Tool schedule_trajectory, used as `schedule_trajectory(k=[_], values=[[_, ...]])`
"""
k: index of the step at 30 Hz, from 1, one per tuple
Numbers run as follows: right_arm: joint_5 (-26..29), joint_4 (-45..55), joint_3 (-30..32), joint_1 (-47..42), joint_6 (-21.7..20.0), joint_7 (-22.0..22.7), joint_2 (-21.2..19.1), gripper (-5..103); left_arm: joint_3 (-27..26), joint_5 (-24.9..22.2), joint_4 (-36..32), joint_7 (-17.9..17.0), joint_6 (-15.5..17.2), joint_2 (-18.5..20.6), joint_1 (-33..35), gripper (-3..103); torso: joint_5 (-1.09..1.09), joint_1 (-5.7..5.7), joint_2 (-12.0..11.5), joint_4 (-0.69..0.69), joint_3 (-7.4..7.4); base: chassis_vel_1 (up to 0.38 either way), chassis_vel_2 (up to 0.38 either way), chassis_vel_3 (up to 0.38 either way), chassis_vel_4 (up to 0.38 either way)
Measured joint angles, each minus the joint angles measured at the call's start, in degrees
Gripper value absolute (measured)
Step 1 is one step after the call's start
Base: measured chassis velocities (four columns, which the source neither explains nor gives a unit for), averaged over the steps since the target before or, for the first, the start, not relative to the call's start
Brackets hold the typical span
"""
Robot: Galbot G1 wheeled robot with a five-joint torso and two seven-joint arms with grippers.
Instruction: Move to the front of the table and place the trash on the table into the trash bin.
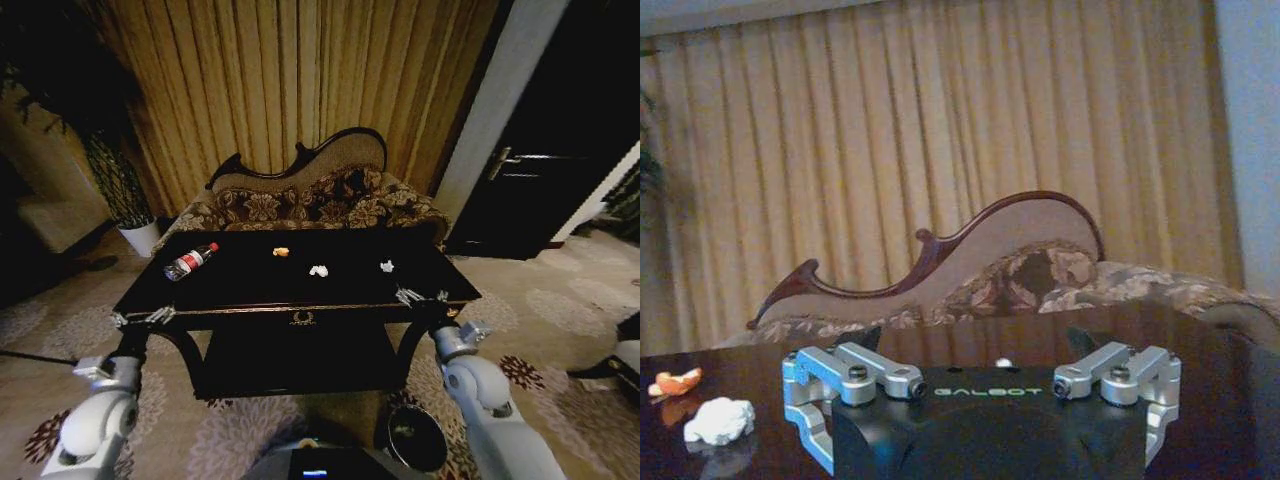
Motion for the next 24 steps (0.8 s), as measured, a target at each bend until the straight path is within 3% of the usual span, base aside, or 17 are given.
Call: schedule_trajectory(k=[3, 4, 5, 7, 11, 24], values=[[1.54, -0.02, -0.62, 3.39, -2.94, 0.0, -1.97, 100, -0.34, -0.82, 0.68, -0.2, 2.62, 1.64, -1.29, 100, -0.03, 0.06, -0.03, 0.0, 0.02, 0.0, 0.0, 0.0, 0.0], [3.07, -0.05, -0.92, 5.23, -4.63, 0.0, -3.1, 100, -0.56, -1.65, 0.63, -0.24, 5.15, 2.43, -1.91, 100, -0.02, 0.07, -0.04, 0.0, 0.02, 0.0, 0.0, 0.0, 0.0], [3.07, -0.05, -0.92, 5.23, -4.63, 0.0, -3.1, 100, -0.56, -1.65, 0.63, -0.24, 5.15, 2.43, -1.91, 100, -0.02, 0.07, -0.04, 0.0, 0.02, 0.0, 0.0, 0.0, 0.0], [6.33, -0.19, -1.68, 8.31, -7.74, 0.0, -5.04, 100, -0.63, -2.86, 0.15, -0.21, 8.88, 3.51, -3.37, 100, -0.02, 0.07, -0.03, 0.01, 0.02, 0.0, 0.0, 0.0, 0.0], [9.1, -0.95, -3.08, 10.77, -10.46, 0.0, -6.37, 100, 0.16, -3.84, -0.18, 0.27, 11.73, 4.22, -5.63, 100, -0.01, 0.05, -0.02, 0.0, 0.02, 0.0, 0.0, 0.0, 0.0], [7.44, -12.58, -8.76, 20.05, -10.75, 0.0, -3.63, 100, 5.77, -5.76, -2.48, -2.58, 18.6, 4.49, -12.57, 100, -0.01, 0.05, -0.03, 0.0, 0.02, 0.0, 0.0, 0.0, 0.0]])
